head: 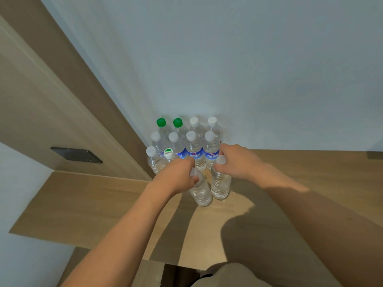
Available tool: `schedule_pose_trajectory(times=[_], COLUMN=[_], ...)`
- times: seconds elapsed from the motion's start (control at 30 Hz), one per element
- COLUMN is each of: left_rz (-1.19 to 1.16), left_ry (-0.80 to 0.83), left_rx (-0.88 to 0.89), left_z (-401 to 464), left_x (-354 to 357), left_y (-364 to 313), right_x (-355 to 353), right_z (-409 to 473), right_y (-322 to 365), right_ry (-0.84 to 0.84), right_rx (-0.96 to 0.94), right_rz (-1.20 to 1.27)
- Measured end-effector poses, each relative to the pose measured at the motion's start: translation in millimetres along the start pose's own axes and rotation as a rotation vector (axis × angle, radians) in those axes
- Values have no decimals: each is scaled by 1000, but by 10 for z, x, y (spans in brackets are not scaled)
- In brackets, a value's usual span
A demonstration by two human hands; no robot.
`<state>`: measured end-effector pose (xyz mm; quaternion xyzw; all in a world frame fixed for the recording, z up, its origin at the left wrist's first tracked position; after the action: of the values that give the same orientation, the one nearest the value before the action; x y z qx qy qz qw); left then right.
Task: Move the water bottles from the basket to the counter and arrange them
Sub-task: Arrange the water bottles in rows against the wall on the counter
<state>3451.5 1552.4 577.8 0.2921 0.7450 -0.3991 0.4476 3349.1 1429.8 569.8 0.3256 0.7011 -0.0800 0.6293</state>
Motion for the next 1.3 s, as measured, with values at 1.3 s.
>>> schedule_pose_trajectory(times=[1.3], left_rz=[257], left_ry=[-8], left_rx=[158], left_z=[659], left_x=[-93], left_y=[152], right_x=[177], right_z=[395], right_y=[126], right_ry=[-65], right_rx=[239], right_rz=[76])
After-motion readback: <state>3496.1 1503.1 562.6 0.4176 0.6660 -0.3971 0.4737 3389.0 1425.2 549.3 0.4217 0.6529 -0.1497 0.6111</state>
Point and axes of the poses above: each hand's wrist, its own z-axis towards the middle knuckle, its own x-axis out of the palm, y = z × x, the point moved 8 cm from there along z, towards the middle knuckle, and after that the axes turned 10 degrees about -z, right-handed, at the moved point
